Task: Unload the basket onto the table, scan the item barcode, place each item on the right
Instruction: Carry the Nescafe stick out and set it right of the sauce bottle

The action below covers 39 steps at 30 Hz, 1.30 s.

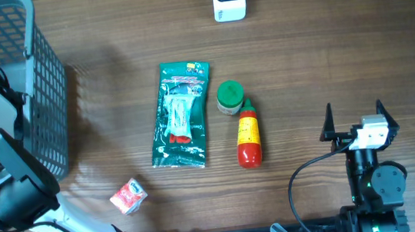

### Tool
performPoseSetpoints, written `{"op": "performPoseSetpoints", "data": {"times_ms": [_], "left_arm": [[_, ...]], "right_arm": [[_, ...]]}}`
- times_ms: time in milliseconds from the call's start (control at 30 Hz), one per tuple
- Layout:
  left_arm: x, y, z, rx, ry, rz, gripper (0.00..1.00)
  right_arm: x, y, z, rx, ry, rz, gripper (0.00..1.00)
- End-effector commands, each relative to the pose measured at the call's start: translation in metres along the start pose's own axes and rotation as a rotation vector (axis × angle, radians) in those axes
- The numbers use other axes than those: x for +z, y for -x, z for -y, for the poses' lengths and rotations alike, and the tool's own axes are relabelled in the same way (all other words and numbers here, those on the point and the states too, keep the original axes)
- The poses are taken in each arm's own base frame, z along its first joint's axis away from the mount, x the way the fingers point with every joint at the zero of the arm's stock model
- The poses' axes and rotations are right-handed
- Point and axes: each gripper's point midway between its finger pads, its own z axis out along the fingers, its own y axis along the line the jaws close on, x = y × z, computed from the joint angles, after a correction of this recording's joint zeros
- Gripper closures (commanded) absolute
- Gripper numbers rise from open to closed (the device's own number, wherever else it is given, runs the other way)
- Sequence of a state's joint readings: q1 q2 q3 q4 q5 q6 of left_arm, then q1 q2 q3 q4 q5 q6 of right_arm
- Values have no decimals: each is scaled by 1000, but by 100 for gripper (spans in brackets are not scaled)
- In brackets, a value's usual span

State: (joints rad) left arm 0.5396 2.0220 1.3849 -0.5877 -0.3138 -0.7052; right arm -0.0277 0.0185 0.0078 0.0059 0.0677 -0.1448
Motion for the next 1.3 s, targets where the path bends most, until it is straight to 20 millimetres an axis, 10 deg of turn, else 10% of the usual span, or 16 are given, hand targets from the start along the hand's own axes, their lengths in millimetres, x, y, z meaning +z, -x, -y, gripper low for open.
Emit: {"op": "performPoseSetpoints", "data": {"times_ms": [0, 167, 467, 900, 1133, 1267], "left_arm": [[29, -38, 1, -21, -18, -154, 25], [54, -83, -10, -7, 15, -311, 96], [12, -51, 1, 7, -107, -277, 96], [-209, 61, 7, -41, -501, 193, 96], [-295, 50, 12, -91, -780, 179, 96], [-338, 9, 31, 31, -964, 74, 96]], "right_arm": [[0, 2, -3, -12, 14, 10, 0], [0, 2, -3, -12, 14, 10, 0], [0, 2, -3, -12, 14, 10, 0], [0, 2, -3, -11, 14, 10, 0], [0, 2, -3, -12, 14, 10, 0], [0, 2, -3, -12, 14, 10, 0]]}}
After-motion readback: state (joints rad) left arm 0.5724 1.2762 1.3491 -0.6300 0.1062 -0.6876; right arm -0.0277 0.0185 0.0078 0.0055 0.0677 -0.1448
